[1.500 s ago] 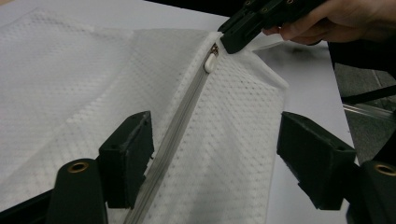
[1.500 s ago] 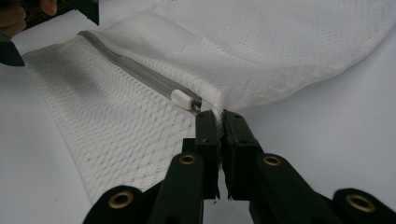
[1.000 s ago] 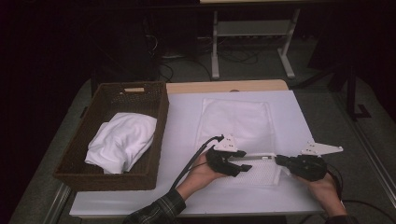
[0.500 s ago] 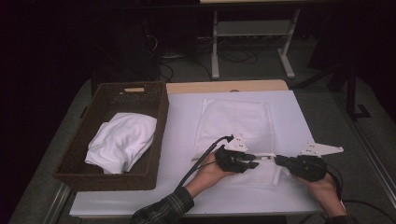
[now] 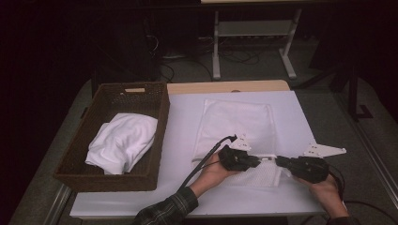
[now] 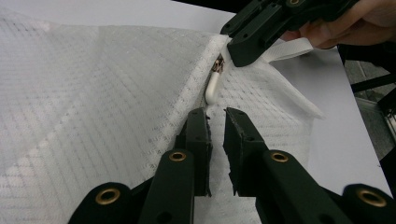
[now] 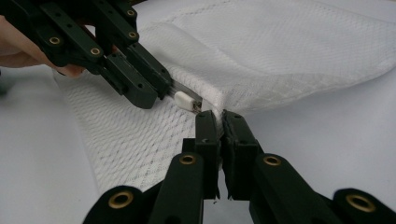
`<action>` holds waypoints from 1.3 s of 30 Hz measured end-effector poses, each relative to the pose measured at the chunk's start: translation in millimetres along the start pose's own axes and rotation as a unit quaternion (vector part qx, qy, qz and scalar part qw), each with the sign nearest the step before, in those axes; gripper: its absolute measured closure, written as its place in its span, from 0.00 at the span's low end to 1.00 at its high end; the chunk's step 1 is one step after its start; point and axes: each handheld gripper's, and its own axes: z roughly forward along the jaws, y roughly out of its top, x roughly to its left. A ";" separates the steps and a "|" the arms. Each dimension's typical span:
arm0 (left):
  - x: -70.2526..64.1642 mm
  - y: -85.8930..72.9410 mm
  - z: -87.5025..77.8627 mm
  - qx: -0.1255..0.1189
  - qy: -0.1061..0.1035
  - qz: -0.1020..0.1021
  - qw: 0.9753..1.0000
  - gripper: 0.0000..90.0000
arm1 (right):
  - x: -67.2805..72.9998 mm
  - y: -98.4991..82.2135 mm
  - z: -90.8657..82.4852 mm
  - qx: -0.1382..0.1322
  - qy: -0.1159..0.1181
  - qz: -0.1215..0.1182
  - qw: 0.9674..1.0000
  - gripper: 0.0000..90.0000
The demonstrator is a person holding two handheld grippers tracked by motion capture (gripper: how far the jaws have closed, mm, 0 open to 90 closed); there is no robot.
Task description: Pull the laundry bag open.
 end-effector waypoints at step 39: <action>-1.2 12.0 19.8 -0.004 -0.017 -0.016 1.000 0.88 | 4.0 2.4 2.2 -0.007 0.011 -0.009 1.000 0.95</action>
